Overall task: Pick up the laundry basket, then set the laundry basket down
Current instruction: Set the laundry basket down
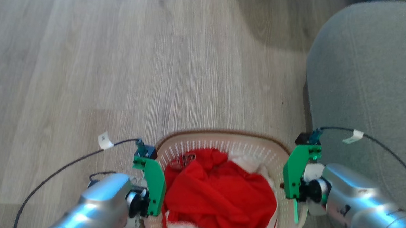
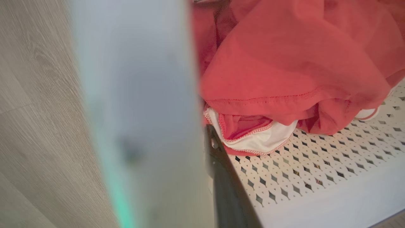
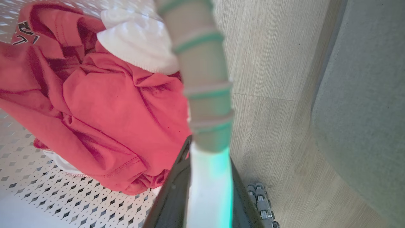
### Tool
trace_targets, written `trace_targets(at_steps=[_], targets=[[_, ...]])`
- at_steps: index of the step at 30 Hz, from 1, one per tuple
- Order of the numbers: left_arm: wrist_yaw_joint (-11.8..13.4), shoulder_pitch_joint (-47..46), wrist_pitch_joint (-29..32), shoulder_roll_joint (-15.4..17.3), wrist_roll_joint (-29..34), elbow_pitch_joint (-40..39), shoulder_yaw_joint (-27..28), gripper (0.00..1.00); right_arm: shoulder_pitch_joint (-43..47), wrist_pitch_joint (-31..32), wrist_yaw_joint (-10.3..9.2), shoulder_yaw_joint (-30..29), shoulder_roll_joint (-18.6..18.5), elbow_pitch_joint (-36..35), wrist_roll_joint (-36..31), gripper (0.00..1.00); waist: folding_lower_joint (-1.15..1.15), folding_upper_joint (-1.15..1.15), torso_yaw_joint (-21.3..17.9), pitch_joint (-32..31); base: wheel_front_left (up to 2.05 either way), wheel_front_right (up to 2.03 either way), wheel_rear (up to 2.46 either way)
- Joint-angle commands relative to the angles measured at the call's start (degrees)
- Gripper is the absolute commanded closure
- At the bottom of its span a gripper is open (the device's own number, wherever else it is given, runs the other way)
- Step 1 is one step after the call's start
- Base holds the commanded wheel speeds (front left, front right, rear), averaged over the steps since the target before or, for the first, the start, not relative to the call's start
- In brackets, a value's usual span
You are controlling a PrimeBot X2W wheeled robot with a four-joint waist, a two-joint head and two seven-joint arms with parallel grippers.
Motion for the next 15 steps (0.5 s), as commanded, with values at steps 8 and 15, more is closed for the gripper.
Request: trace_targets(at_steps=[8, 15], targets=[[-1.9, -6.5, -6.4, -2.0, 3.6, -1.3, -0.2, 1.00, -4.7, -4.9, 1.42, 0.4, -1.4, -4.5, -2.4, 1.00, 0.00, 0.00, -0.3, 10.6, 0.00, 0.00, 0.00], [0.4, -9.5, -11.0, -2.0, 5.1, -3.8, -0.2, 1.00, -7.9, -11.1, 1.42, 0.3, -3.2, -6.9, -3.0, 1.00, 0.00, 0.00, -0.6, 18.9, 0.00, 0.00, 0.00]])
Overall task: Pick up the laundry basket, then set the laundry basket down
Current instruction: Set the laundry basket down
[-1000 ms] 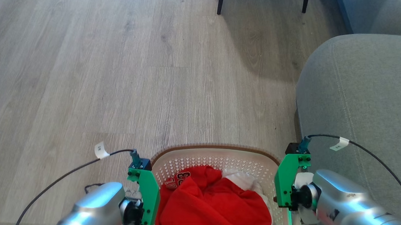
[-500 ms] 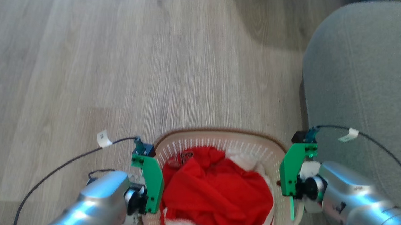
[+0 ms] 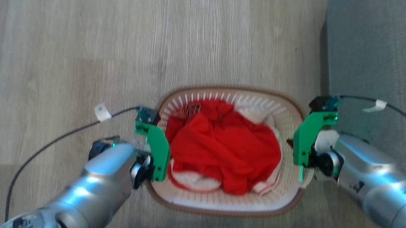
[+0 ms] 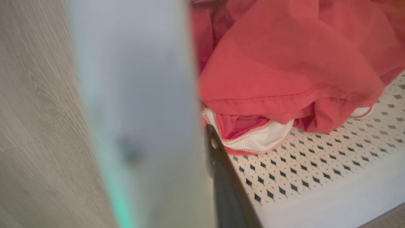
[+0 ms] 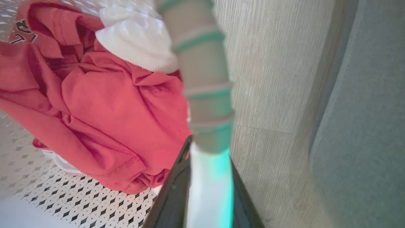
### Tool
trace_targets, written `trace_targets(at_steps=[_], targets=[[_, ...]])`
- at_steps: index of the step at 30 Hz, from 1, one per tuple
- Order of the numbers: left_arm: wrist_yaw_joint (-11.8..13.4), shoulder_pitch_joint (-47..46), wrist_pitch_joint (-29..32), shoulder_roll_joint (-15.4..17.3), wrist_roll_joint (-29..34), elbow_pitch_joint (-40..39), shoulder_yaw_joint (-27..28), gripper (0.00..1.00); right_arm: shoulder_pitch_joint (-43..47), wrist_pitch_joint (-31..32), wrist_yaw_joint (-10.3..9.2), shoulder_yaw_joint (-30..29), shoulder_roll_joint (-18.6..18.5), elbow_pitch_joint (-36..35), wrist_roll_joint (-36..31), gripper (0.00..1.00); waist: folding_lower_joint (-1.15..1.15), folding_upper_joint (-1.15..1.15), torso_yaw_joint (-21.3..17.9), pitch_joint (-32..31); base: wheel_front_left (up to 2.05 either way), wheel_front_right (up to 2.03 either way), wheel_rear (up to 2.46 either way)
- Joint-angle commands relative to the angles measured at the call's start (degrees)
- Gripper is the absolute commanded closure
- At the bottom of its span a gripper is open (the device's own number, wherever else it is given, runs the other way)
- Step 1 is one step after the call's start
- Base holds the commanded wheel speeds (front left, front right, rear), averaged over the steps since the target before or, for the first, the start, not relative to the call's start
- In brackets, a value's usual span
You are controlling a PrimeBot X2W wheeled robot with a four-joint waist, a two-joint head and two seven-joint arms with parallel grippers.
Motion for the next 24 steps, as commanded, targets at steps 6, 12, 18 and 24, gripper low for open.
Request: trace_targets(at_steps=[6, 12, 18, 24], targets=[[2.3, -4.4, -6.8, -1.3, 3.8, -4.2, -0.3, 1.00, -3.0, -5.6, 1.41, 0.5, 0.1, -3.3, -1.9, 1.00, -0.02, 0.00, -0.6, 9.4, 0.00, 0.00, 0.00], [4.9, -6.0, -10.5, -1.3, 5.3, -6.0, -0.3, 1.00, -4.4, -10.4, 1.41, 0.6, -1.0, -3.1, -3.5, 1.00, -0.02, 0.00, -0.8, 15.2, 0.00, 0.00, 0.00], [6.0, -7.6, -11.9, -1.3, 6.5, -6.1, -0.3, 1.00, -5.5, -13.6, 1.41, 0.7, -1.0, -2.9, -3.8, 1.00, -0.02, 0.00, -1.3, 19.7, 0.00, 0.00, 0.00], [7.2, -9.5, -14.0, -1.3, 5.7, -6.5, -0.3, 1.00, -7.6, -18.1, 1.41, 0.7, -0.8, -2.7, -6.0, 1.00, -0.02, 0.00, -1.7, 23.3, 0.00, 0.00, 0.00]])
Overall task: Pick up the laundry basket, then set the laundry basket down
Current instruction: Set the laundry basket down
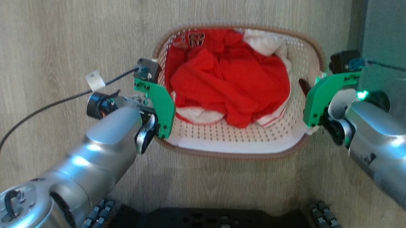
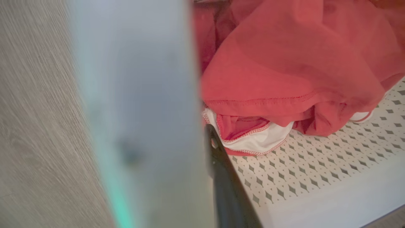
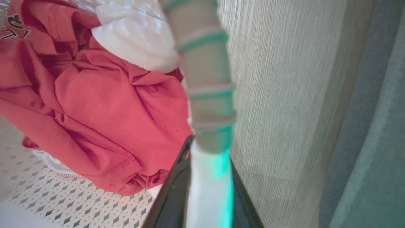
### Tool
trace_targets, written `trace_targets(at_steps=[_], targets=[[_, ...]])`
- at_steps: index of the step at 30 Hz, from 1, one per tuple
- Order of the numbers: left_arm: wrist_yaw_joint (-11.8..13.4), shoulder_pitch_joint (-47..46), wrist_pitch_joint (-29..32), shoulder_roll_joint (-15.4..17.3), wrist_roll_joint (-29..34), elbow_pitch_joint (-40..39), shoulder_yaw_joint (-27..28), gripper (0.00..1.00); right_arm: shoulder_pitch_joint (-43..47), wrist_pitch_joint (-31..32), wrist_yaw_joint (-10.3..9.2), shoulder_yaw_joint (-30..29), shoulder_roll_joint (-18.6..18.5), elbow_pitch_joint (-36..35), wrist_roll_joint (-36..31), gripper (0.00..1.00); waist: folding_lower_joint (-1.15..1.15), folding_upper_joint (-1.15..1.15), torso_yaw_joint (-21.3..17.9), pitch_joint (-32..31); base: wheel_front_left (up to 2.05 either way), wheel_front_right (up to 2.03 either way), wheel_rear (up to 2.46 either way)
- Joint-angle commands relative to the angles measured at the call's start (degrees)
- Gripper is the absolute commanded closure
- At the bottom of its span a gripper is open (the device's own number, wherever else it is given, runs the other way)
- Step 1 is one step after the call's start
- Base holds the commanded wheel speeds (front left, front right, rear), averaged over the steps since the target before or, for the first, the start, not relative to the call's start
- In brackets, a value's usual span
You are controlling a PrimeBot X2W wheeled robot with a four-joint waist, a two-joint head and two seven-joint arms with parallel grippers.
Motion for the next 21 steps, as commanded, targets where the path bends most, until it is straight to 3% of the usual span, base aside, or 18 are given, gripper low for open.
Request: trace_targets(at_steps=[1, 21], targets=[[-0.6, -1.1, -1.1, -1.4, 1.2, -3.2, -1.1, 1.00, -0.1, -2.2, 1.34, 1.2, 1.2, -1.9, -3.5, 1.00, -0.01, 0.00, -0.3, 1.9, 0.00, 0.00, 0.00], [0.5, -2.6, 0.0, -1.4, 1.3, -3.5, -1.1, 1.00, -2.3, -5.5, 1.34, 1.2, 1.3, -0.9, -5.8, 1.00, -0.01, 0.00, 0.7, 6.7, 0.00, 0.00, 0.00]])
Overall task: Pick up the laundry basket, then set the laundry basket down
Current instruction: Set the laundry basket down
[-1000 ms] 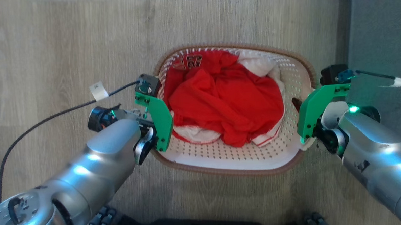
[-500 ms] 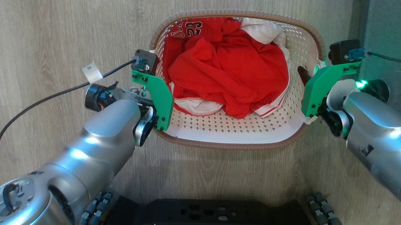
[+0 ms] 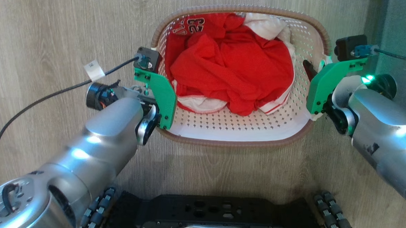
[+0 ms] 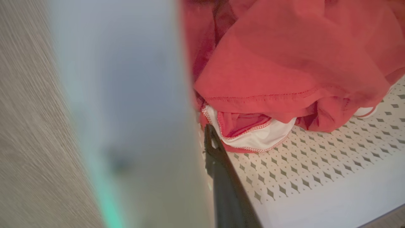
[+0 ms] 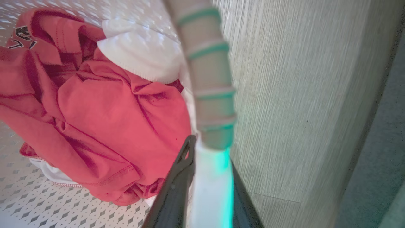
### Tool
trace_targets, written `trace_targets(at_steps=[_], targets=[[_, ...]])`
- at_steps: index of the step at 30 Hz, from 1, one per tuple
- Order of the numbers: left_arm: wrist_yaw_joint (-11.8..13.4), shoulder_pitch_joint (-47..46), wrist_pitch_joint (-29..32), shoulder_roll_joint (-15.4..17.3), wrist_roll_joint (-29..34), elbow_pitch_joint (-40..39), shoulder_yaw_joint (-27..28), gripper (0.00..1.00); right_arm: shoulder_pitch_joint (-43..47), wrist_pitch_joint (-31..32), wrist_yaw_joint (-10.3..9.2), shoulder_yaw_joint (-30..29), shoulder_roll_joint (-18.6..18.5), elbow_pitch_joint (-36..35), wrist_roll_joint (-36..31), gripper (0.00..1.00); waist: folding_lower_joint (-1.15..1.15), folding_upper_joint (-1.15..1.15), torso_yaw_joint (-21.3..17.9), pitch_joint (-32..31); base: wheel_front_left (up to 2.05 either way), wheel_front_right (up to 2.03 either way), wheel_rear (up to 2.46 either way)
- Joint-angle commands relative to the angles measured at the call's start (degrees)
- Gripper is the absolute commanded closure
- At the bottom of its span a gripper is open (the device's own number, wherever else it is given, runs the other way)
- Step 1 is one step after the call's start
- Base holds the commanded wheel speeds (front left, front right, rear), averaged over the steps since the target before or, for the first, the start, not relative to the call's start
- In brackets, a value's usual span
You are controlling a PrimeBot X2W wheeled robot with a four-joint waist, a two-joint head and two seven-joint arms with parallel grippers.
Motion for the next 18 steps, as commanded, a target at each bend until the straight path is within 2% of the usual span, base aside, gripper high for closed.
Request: trace_targets(at_steps=[1, 13, 14, 15, 16, 17, 18], targets=[[-0.9, -0.2, -0.3, -1.4, 1.4, -2.7, -1.6, 1.00, 1.3, -0.8, 1.24, 1.4, 1.3, -1.9, -2.2, 1.00, 0.00, 0.00, 0.1, 0.1, 0.00, 0.00, 0.00], [-0.2, -1.2, -0.5, -1.4, 1.1, -2.2, -1.6, 1.00, 1.3, -0.9, 1.24, 1.4, 1.1, -1.5, -2.7, 1.00, 0.00, 0.00, 0.8, 0.7, 0.00, 0.00, 0.00], [0.3, -1.2, -0.7, -1.4, 1.1, -2.0, -1.6, 0.96, 1.3, -0.8, 1.24, 1.4, 1.1, -1.4, -2.7, 1.00, 0.00, 0.00, 0.8, 0.7, 0.00, 0.00, 0.00], [0.6, -1.2, -0.7, -1.4, 1.1, -1.9, -1.6, 0.59, 1.2, -0.8, 1.24, 1.4, 1.1, -1.2, -2.7, 0.88, 0.00, 0.00, 0.8, 0.7, 0.00, 0.00, 0.00], [0.8, -1.2, -0.7, -1.4, 1.2, -1.8, -1.6, 0.30, 1.2, -0.9, 1.24, 1.4, 1.1, -0.9, -2.8, 0.56, 0.00, 0.00, 0.8, 0.7, 0.00, 0.00, 0.00], [1.1, -1.2, -0.8, -1.4, 1.4, -1.8, -1.6, 0.02, 1.2, -1.0, 1.24, 1.4, 1.2, -0.7, -2.6, 0.06, 0.00, 0.00, 0.8, 0.8, 0.00, 0.00, 0.00], [1.7, -1.2, -0.9, -1.4, 1.1, -1.6, -1.6, 0.00, 1.2, -1.1, 1.24, 1.4, 1.2, -0.5, -2.5, 0.00, 0.00, 0.00, 0.9, 0.8, 0.00, 0.00, 0.00]])
